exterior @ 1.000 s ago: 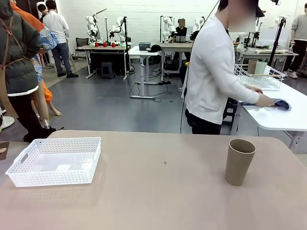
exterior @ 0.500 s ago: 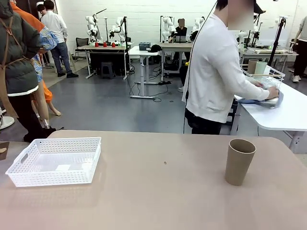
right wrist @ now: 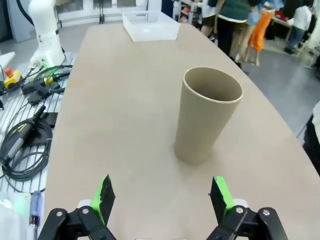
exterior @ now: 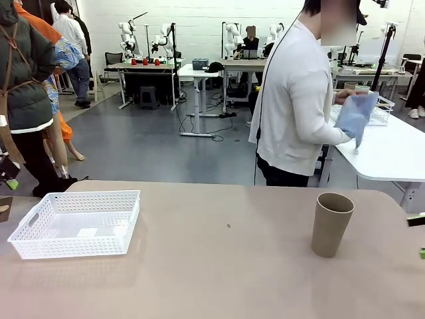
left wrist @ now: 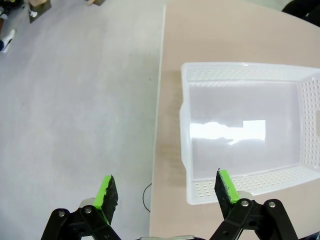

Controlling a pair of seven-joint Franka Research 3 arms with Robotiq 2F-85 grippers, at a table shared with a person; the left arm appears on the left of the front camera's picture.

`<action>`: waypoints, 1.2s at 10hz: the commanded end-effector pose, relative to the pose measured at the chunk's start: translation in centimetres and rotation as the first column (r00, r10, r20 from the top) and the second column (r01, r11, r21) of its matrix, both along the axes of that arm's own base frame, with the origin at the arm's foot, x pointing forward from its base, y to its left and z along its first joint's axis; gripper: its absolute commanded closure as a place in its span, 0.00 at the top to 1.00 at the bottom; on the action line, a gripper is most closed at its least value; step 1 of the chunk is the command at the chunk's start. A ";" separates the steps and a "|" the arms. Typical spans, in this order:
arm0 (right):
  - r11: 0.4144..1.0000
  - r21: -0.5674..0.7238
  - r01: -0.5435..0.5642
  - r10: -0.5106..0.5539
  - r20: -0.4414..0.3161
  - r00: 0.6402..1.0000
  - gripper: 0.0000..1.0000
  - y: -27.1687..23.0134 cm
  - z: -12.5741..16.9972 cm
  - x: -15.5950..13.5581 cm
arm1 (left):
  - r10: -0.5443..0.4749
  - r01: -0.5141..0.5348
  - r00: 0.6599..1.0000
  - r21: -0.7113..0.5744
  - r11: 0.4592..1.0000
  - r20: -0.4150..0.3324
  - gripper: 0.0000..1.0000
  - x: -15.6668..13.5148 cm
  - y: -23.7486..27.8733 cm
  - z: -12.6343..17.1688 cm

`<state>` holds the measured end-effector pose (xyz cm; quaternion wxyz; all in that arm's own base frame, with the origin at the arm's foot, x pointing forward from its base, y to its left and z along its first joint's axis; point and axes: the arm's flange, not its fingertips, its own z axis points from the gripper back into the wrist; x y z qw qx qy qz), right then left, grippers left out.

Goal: Clean and organize the cups into the basket.
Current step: Pick up the Organizing basket and move it to the center of the table, then pick up the Reusable plastic cup from the right side of the table and place it inside the Organizing basket.

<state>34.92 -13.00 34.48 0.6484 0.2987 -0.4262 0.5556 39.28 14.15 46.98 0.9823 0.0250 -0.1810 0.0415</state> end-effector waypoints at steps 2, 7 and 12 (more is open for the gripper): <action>0.989 0.086 -0.121 0.121 0.000 0.993 1.00 0.5 -3.4 5.5 | 0.017 -0.017 0.999 0.005 1.000 -0.048 1.00 2.5 -1.5 -0.5; 0.991 0.060 -0.119 0.121 -0.035 0.992 1.00 3.0 -5.9 10.6 | -0.017 0.021 0.996 0.044 0.999 -0.088 1.00 3.0 -3.1 -1.5; 0.988 0.055 -0.147 0.150 -0.043 0.988 1.00 2.9 -5.8 10.1 | -0.035 0.036 0.997 0.009 0.999 -0.069 1.00 3.0 -2.4 -1.7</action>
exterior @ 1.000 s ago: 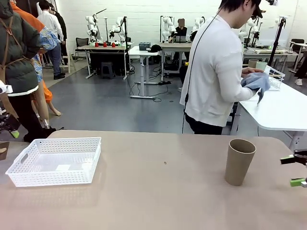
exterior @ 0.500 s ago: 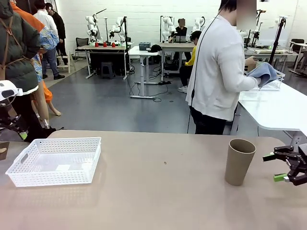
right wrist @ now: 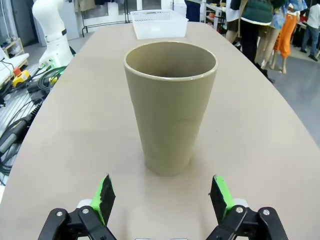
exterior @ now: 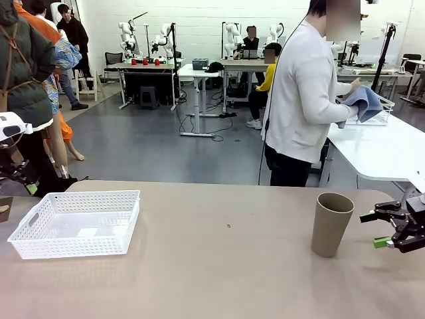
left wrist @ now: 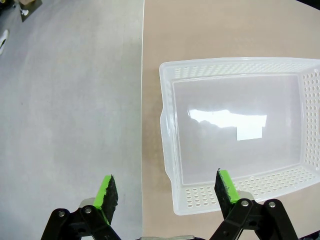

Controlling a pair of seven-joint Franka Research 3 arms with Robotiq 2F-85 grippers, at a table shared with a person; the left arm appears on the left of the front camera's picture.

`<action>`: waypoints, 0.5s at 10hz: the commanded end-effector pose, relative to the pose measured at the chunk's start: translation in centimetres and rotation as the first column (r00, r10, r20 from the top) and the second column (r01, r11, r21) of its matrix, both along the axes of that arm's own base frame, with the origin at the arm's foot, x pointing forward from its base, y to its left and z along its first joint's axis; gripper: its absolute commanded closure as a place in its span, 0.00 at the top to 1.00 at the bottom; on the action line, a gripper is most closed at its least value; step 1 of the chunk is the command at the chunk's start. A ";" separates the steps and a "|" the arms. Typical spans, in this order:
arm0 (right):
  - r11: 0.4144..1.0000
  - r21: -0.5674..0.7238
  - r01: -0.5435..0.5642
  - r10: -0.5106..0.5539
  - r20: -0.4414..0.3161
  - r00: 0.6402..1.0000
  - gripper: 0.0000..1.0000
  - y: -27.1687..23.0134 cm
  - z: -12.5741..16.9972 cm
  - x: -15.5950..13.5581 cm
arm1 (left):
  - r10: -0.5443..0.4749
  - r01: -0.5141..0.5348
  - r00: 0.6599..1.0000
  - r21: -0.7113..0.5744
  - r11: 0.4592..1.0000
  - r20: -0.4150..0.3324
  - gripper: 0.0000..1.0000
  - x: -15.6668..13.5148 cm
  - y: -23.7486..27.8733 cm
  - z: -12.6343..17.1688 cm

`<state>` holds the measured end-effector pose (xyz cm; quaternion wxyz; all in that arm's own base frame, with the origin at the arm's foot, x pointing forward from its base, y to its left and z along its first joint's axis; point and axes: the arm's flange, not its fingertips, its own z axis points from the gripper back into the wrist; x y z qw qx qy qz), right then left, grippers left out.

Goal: Clean and organize the cups into the basket.
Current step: Pick up the Organizing basket and move it to the center of the table, then pick up the Reusable plastic cup from the right side of the table and place it inside the Organizing basket.

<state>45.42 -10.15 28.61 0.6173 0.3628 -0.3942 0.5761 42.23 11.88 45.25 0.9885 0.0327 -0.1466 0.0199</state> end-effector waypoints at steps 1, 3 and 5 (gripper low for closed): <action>1.000 0.006 -0.013 0.013 0.027 1.000 1.00 0.1 0.1 -0.4 | 0.004 -0.003 1.000 -0.010 1.000 0.003 1.00 0.1 -0.1 0.0; 1.000 0.006 -0.013 0.013 0.027 1.000 1.00 0.1 0.1 -0.4 | 0.004 -0.003 1.000 -0.010 1.000 0.003 1.00 0.1 -0.1 0.0; 1.000 0.000 -0.006 0.006 0.013 1.000 1.00 0.0 0.1 0.0 | -0.082 0.082 0.997 0.005 0.997 0.011 1.00 -0.1 0.8 -0.5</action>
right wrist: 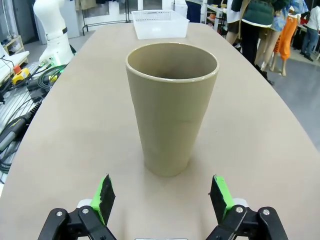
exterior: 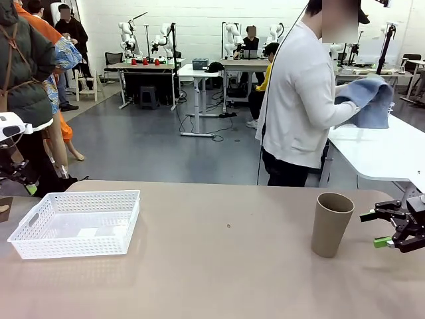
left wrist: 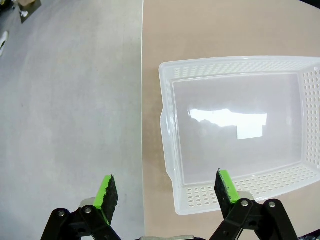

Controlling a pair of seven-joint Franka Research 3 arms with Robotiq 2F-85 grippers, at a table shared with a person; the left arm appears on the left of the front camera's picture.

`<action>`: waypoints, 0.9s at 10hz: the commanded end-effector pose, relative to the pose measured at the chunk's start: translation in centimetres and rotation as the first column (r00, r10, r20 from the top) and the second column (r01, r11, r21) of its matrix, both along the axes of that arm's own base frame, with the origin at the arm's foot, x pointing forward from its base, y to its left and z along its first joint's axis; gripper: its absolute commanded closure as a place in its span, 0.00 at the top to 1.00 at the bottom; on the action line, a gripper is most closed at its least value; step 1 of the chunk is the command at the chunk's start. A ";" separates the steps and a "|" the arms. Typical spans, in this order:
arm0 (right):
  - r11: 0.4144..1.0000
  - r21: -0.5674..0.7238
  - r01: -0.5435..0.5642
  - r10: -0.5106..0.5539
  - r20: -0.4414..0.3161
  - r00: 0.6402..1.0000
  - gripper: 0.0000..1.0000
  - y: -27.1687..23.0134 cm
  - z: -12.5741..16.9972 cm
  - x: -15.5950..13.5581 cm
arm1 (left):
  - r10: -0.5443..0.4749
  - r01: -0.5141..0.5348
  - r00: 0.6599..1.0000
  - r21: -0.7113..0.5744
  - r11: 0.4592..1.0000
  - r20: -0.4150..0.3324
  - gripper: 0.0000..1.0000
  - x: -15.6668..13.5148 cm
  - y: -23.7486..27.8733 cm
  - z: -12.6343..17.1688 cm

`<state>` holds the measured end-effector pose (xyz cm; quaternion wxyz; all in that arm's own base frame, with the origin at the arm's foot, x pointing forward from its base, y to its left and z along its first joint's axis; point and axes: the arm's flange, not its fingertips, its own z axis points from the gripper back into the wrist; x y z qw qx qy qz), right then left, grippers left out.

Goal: Clean and organize the cups into the basket.
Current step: Pick up the Organizing basket and move it to the center of the table, then pick up the Reusable plastic cup from the right side of the table and place it inside the Organizing basket.

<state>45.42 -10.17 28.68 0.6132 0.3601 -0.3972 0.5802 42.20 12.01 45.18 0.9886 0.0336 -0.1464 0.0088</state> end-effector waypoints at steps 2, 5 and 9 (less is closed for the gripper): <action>1.000 0.025 -0.008 0.008 0.024 1.000 1.00 0.7 0.0 0.4 | -0.085 0.085 0.996 0.008 0.996 0.038 1.00 -0.2 1.2 -1.2; 0.998 0.066 0.005 -0.005 -0.001 1.000 1.00 1.2 -0.1 1.7 | -0.092 0.092 0.996 0.016 0.996 0.003 1.00 0.3 0.9 -3.2; 0.994 0.106 -0.002 0.007 -0.047 0.999 1.00 3.1 -0.7 2.6 | -0.126 0.126 0.991 0.002 0.992 -0.039 1.00 0.5 -0.1 -4.8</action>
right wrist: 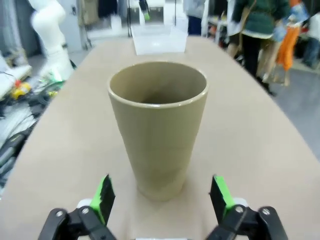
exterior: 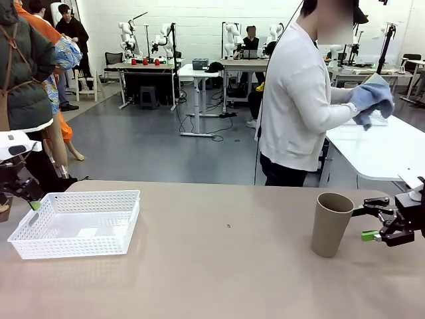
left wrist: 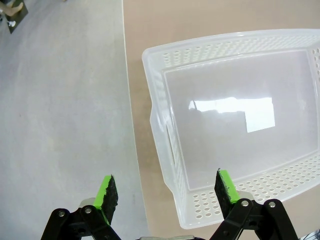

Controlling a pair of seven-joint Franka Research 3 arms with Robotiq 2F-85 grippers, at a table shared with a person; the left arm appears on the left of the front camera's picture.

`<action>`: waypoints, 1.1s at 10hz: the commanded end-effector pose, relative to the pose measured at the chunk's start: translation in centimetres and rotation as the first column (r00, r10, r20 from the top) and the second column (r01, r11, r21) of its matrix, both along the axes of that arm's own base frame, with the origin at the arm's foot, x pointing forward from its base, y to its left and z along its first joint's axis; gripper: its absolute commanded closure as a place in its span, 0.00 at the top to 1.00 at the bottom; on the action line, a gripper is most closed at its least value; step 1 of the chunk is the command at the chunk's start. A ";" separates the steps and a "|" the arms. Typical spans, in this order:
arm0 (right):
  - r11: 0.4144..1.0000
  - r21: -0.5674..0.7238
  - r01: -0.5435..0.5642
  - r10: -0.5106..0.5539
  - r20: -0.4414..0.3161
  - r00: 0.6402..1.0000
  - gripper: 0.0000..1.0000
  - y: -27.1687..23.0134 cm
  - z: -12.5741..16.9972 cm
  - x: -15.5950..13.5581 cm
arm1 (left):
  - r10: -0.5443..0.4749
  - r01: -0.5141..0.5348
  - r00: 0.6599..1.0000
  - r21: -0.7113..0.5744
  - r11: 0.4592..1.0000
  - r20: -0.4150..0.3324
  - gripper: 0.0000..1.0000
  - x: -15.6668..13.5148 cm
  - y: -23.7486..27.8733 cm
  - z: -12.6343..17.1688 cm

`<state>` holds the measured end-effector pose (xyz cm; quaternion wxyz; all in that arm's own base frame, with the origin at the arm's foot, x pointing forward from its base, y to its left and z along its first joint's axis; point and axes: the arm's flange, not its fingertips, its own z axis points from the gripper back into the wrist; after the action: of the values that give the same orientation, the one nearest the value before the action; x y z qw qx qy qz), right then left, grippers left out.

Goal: Clean and organize the cups into the basket.
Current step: Pick up the Organizing basket and move it to the center of the table, then pick up the Reusable plastic cup from the right side of the table and place it inside the Organizing basket.

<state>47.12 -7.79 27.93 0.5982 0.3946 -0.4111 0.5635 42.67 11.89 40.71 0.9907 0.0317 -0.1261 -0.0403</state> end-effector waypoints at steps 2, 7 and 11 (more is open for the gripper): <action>1.000 0.026 -0.001 0.002 -0.032 0.999 1.00 1.3 -0.1 0.9 | -0.043 0.042 0.999 -0.017 0.999 -0.025 1.00 0.0 -0.2 -1.1; 0.999 0.039 -0.019 0.020 -0.038 0.999 1.00 2.7 -0.3 1.0 | -0.060 0.059 0.996 -0.009 0.998 -0.068 1.00 0.3 -0.6 -2.8; 0.997 0.043 -0.065 0.067 -0.044 0.997 1.00 5.1 -0.6 1.1 | -0.065 0.065 0.994 0.004 0.998 -0.086 1.00 0.4 -0.9 -3.4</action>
<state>47.66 -3.54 27.46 0.5786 0.4254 -0.3938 0.5737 42.87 10.92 37.57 0.9937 0.0260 -0.0872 -0.0655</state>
